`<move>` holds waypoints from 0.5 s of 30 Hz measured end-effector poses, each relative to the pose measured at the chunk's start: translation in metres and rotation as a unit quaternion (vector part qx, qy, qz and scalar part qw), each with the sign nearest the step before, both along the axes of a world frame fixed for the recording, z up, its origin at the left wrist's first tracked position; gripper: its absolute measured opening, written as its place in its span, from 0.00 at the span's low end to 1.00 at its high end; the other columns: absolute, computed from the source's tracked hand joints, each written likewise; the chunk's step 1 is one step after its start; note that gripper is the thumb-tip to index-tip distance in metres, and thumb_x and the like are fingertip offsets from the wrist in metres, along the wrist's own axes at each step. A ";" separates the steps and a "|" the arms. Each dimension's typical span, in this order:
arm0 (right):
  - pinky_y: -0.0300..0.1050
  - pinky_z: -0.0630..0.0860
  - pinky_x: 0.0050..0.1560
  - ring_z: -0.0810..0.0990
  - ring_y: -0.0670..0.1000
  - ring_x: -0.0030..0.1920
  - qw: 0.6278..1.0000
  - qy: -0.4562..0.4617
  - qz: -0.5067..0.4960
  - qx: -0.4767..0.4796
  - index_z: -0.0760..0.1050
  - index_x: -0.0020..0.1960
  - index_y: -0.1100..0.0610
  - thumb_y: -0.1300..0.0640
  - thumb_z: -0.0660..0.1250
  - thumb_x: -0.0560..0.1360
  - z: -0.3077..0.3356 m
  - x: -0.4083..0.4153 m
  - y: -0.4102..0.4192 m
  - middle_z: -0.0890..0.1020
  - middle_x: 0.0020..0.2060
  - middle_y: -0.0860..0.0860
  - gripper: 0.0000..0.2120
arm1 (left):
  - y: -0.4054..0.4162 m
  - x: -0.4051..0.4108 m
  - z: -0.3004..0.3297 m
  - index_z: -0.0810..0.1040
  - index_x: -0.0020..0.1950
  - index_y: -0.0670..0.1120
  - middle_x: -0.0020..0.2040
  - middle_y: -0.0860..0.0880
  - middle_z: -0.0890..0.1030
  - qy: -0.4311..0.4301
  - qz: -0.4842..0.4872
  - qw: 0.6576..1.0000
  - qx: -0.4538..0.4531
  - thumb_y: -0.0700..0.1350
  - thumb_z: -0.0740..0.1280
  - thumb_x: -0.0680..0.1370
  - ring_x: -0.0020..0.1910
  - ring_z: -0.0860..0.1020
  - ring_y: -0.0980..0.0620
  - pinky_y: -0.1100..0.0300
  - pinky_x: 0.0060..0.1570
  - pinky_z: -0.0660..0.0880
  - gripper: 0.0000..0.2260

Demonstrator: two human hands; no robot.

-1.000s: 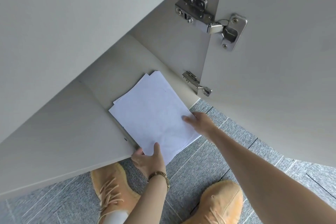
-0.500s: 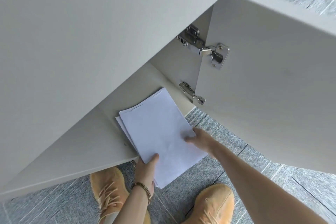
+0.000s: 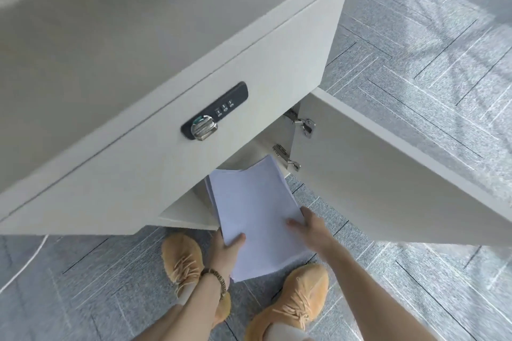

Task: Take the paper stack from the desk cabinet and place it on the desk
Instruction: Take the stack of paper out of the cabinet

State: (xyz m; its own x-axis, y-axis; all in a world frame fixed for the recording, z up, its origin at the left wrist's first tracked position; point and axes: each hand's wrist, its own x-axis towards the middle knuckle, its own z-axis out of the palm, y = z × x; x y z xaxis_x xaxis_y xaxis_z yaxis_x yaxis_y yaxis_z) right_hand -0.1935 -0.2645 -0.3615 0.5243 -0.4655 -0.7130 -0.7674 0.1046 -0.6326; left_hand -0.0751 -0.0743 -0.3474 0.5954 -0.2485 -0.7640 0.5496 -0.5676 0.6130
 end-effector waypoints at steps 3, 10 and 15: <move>0.39 0.68 0.33 0.71 0.48 0.34 0.999 -0.025 -0.035 -0.010 0.71 0.45 0.58 0.49 0.70 0.71 0.057 -0.026 0.011 0.74 0.35 0.48 0.13 | 0.013 -0.014 0.022 0.78 0.59 0.55 0.59 0.49 0.84 -0.023 -0.021 0.999 0.009 0.50 0.73 0.70 0.56 0.82 0.46 0.41 0.58 0.79 0.18; 0.56 0.78 0.45 0.80 0.56 0.43 0.996 -0.045 -0.060 -0.052 0.75 0.51 0.59 0.40 0.67 0.68 0.164 -0.100 0.040 0.83 0.44 0.57 0.23 | 0.030 -0.066 0.155 0.75 0.62 0.47 0.59 0.45 0.83 -0.044 -0.044 0.996 -0.063 0.43 0.73 0.72 0.58 0.81 0.44 0.41 0.61 0.77 0.19; 0.51 0.78 0.43 0.81 0.52 0.41 0.986 -0.087 -0.063 -0.130 0.80 0.49 0.55 0.48 0.70 0.74 0.266 -0.139 0.071 0.85 0.41 0.50 0.11 | 0.059 -0.105 0.223 0.79 0.60 0.49 0.56 0.50 0.86 -0.075 -0.054 0.990 -0.104 0.52 0.73 0.64 0.55 0.83 0.47 0.42 0.58 0.79 0.25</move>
